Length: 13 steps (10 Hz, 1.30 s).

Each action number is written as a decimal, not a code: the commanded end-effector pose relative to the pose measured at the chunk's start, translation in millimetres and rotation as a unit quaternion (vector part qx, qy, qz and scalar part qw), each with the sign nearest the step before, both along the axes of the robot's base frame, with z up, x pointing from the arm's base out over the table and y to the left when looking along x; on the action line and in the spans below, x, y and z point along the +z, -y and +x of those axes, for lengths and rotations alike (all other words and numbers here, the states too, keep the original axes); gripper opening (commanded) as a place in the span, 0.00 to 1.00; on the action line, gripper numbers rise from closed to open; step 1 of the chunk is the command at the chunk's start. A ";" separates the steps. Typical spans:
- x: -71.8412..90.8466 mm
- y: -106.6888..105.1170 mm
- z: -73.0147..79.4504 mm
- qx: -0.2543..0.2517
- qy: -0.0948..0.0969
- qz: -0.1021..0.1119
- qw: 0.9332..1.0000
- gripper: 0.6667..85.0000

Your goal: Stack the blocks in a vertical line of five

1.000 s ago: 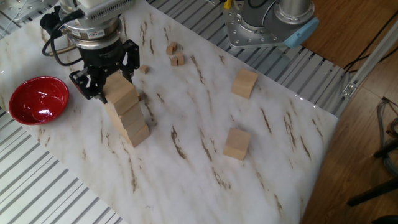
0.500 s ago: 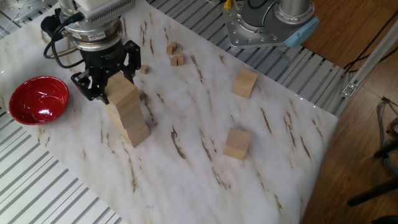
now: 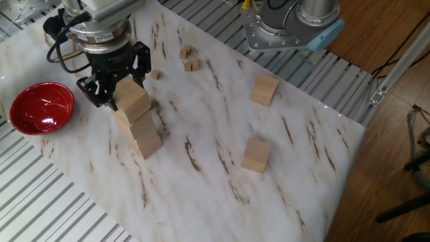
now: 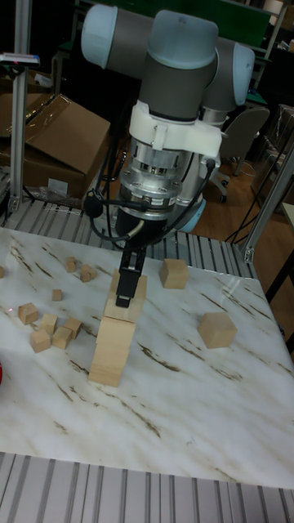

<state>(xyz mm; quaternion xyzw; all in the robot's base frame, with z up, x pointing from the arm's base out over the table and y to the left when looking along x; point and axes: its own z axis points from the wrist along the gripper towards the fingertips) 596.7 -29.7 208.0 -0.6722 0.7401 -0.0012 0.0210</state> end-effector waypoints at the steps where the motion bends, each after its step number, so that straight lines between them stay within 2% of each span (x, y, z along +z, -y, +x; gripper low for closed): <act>1: -0.9 2.3 1.0 0.004 0.005 0.005 1.000 0.58; 6: -3.9 -4.7 5.1 0.004 0.006 0.017 1.000 0.62; 9: -5.0 -3.8 6.1 0.012 0.007 0.015 1.000 0.65; 12: -6.4 -5.3 6.3 0.020 0.006 0.018 1.000 0.76; 13: -6.8 -5.8 5.3 0.023 0.003 0.020 1.000 0.83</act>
